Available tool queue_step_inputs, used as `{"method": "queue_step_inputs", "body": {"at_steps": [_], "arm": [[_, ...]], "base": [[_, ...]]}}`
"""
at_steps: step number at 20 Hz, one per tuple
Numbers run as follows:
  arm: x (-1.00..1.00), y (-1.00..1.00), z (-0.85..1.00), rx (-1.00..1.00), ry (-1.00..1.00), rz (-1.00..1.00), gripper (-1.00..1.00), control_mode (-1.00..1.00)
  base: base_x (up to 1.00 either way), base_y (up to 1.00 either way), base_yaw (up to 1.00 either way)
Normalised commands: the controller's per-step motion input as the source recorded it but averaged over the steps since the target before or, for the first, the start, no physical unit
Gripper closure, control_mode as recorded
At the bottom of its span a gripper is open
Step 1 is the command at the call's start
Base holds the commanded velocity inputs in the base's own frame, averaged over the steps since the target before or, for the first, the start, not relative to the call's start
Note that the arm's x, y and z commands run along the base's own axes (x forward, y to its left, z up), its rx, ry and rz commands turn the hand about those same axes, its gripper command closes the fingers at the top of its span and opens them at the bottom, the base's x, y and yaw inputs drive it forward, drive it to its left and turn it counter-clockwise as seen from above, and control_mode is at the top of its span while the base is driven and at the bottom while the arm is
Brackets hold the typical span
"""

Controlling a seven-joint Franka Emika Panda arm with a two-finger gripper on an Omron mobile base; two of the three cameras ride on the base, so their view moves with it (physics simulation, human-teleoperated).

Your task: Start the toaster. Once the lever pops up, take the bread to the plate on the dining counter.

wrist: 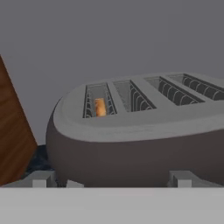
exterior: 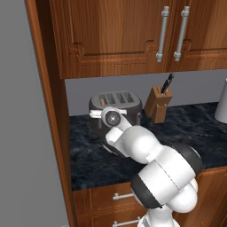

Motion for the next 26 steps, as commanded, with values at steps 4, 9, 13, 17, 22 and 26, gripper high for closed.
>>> {"method": "queue_step_inputs", "body": {"at_steps": [4, 9, 13, 17, 22, 26], "arm": [[0.0, 0.0, 0.19, 0.0, -0.02, 0.0, -1.0, -1.0], [0.0, -0.01, 0.29, 0.0, 0.0, 0.0, -1.0, -1.0], [0.0, 0.0, 0.29, 0.0, 0.0, 0.0, -1.0, -1.0], [0.0, -0.03, 0.25, 0.0, 0.0, 0.0, -1.0, -1.0], [0.0, -0.2, 0.14, 0.0, 0.0, 0.0, -1.0, -1.0], [0.0, -0.18, 0.04, 0.0, 0.0, 0.0, -1.0, -1.0]], "base": [[0.0, 0.0, 0.0], [0.0, 0.0, 0.0], [0.0, 0.0, 0.0], [0.0, 0.0, 0.0], [0.0, 0.0, 0.0], [0.0, 0.0, 0.0]]}}
